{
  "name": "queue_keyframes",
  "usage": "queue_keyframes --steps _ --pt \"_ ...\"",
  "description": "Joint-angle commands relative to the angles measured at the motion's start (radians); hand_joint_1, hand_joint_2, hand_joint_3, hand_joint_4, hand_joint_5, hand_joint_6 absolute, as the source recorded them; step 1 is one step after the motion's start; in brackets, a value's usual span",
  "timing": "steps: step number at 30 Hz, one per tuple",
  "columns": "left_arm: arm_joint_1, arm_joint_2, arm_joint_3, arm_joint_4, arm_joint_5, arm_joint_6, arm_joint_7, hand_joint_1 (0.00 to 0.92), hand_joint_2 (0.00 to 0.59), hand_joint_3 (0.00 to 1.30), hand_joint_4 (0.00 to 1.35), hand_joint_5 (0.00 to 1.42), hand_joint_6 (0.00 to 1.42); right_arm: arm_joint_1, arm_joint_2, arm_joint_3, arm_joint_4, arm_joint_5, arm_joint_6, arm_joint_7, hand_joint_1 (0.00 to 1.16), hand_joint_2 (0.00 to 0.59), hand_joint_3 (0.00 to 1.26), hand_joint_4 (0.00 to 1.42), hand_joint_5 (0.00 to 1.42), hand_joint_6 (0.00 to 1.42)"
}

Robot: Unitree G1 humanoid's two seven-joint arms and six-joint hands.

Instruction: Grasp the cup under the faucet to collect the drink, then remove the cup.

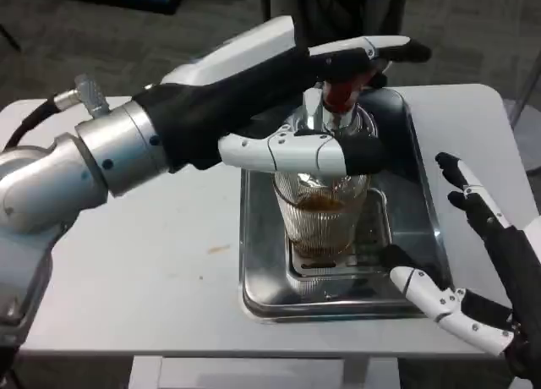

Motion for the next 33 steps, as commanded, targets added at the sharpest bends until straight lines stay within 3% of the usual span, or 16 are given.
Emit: queue_keyframes --steps 1,9,17,33 --pt "0.036 0.033 -0.012 0.01 0.016 0.02 -0.041 0.0 0.042 0.14 0.09 0.18 0.11 -0.017 0.023 0.025 0.035 -0.01 -0.004 -0.028 0.49 0.278 0.04 0.04 0.08 0.08" --pt "0.036 0.042 -0.01 -0.01 0.01 0.033 -0.043 0.0 0.042 0.13 0.09 0.18 0.11 -0.057 0.049 0.051 0.075 -0.014 0.006 -0.047 0.49 0.278 0.04 0.03 0.08 0.1" --pt "0.039 0.056 0.0 -0.034 0.001 0.054 -0.043 0.0 0.042 0.13 0.09 0.18 0.11 -0.107 0.076 0.063 0.143 0.028 -0.014 -0.066 0.5 0.27 0.01 0.01 0.09 0.18" --pt "0.053 0.076 0.004 -0.084 -0.009 0.087 -0.044 0.0 0.042 0.13 0.09 0.18 0.11 -0.18 0.084 0.095 0.246 0.051 -0.048 -0.12 0.6 0.23 0.0 0.0 0.09 0.19"
